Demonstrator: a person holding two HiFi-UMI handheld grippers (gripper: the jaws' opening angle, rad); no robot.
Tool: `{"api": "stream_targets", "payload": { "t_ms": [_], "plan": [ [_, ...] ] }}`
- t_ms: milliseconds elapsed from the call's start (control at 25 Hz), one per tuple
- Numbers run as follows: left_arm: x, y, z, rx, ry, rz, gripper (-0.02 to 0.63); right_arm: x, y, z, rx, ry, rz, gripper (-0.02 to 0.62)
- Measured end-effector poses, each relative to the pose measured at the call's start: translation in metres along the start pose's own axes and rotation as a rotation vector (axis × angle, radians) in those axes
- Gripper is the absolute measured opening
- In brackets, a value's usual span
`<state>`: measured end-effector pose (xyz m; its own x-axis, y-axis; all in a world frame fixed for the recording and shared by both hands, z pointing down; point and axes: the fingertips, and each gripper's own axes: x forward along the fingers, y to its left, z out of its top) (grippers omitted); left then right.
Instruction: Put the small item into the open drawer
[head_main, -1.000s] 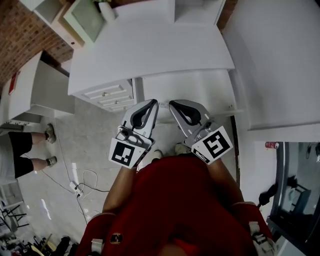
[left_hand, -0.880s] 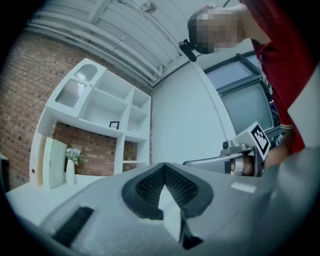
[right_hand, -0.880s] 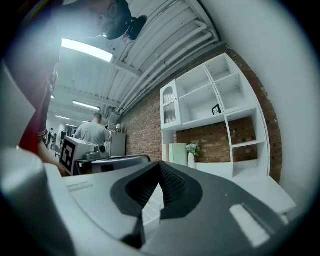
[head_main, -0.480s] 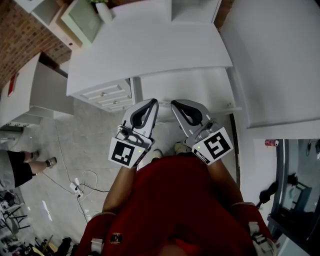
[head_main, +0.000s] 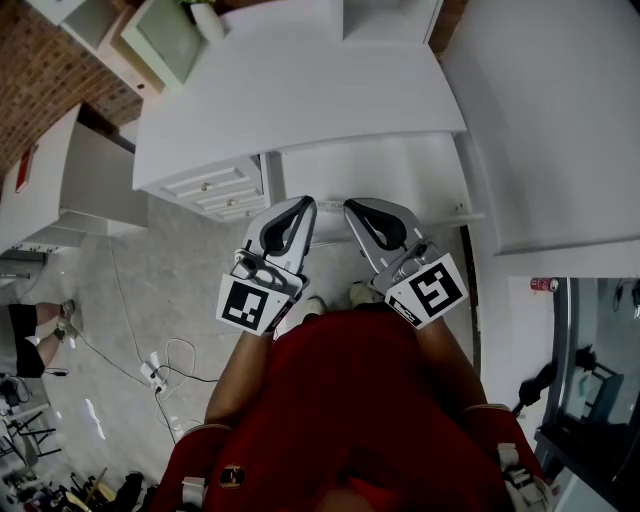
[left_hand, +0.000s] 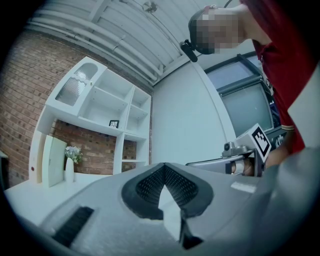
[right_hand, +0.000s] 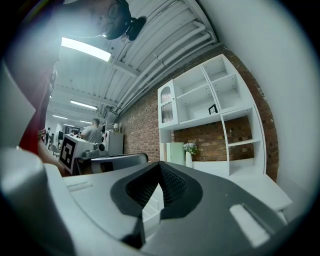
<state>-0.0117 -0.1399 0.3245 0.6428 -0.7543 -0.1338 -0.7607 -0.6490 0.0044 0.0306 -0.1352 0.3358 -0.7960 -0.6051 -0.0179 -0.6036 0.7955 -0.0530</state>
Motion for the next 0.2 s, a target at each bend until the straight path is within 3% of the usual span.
{"api": "stream_targets", "payload": {
  "t_ms": [200],
  "plan": [
    [0.0005,0.0003,0.0001,-0.003,-0.003,0.003,-0.002,-0.0001,-0.0003,-0.0012,0.003,0.001,0.004,0.011]
  ]
}}
